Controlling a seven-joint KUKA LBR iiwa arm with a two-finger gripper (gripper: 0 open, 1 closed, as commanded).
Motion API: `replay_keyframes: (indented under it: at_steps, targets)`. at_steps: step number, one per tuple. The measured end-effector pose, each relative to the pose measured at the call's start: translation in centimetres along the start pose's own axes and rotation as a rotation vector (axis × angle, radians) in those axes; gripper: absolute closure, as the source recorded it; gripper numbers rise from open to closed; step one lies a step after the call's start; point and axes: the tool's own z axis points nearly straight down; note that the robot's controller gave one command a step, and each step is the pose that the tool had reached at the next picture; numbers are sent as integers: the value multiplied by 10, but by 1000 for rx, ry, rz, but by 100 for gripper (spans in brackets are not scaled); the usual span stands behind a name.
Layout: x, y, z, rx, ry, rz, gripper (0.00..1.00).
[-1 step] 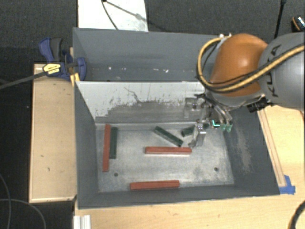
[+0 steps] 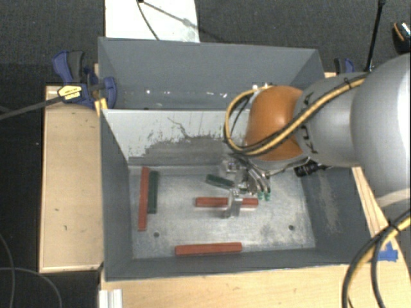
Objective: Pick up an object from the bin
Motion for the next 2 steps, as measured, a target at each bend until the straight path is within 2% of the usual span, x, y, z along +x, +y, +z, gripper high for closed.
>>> replay_keyframes:
  at_steps: [1, 2]
  targets:
    - [12, -19, -35, 1, -5, 134, 0]
    - [14, 3, -35, -1, -8, 346, 0]
